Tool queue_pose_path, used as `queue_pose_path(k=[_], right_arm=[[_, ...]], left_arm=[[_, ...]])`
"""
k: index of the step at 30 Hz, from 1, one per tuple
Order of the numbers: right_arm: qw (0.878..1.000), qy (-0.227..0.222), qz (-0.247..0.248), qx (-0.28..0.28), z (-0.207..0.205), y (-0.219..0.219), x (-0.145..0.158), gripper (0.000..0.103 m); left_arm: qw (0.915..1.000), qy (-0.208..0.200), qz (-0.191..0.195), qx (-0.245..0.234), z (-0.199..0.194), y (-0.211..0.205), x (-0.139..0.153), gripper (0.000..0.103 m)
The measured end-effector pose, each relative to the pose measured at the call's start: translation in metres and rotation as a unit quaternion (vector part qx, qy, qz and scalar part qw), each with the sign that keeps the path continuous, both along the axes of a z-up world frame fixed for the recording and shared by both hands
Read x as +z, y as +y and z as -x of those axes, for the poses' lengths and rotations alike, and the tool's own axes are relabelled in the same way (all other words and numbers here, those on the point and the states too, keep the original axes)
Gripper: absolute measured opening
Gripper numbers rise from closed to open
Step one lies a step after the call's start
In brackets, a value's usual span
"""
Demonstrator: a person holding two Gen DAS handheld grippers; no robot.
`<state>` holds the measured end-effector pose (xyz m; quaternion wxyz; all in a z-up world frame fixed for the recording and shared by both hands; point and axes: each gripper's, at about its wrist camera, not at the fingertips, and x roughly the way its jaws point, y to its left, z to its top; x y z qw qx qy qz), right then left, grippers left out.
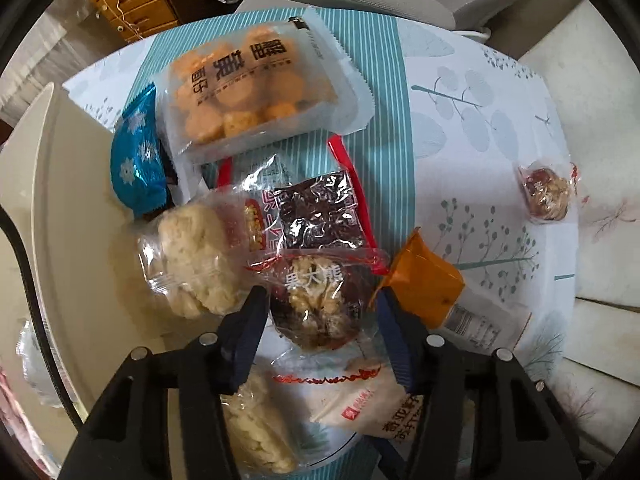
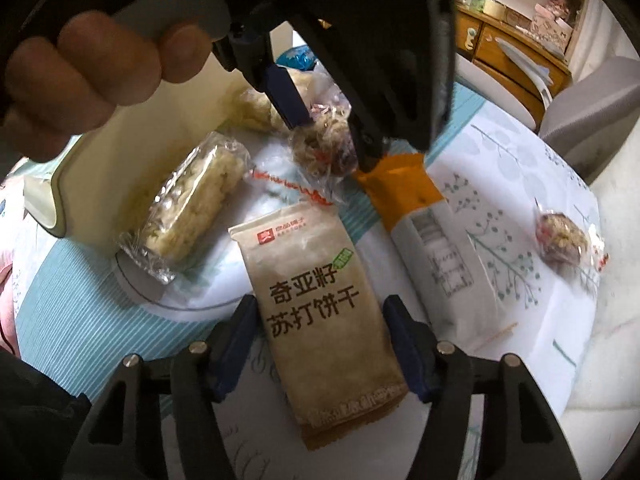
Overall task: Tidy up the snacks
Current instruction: 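Grasp the clear nut-cluster bag with left gripper while right gripper grasps the brown biscuit bag, then lift both held bags and carry them over the white tray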
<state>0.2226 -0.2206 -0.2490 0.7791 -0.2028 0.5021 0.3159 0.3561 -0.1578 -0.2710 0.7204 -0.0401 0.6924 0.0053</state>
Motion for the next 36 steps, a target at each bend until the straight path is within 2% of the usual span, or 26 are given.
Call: queue_pose_path(k=[2,12,19,22,27,34,36], right_arm=[[1.0,0.008,0.001,-0.009,0.005,-0.004,0.001,0.061],[0.997,0.051,0.019,-0.059,0.03,-0.026,-0.006,0.06],[0.988,0.091,0.012,-0.127,0.048,-0.047,-0.004,0.06],[0.98,0.112,0.006,-0.163,0.053,-0.053,0.0,0.058],[0.961,0.146,0.026,-0.234,0.061,-0.063,0.001,0.058],[0.927,0.199,-0.004,-0.319,0.073,-0.081,0.009,0.058],[0.92,0.204,-0.012,-0.333,0.075,-0.082,0.016,0.058]], left_arm=[[1.0,0.001,0.002,0.004,0.001,0.004,0.001,0.047],[0.9997,0.022,0.006,0.001,0.011,0.012,0.001,0.046],[0.9999,0.015,0.005,-0.003,0.028,0.013,0.026,0.045],[1.0,0.005,0.008,-0.003,0.034,0.02,0.041,0.045],[0.9996,-0.013,0.024,0.007,0.049,0.035,0.071,0.045],[0.9971,-0.051,0.056,0.01,0.075,0.058,0.124,0.046],[0.9959,-0.065,0.063,0.01,0.084,0.065,0.137,0.046]])
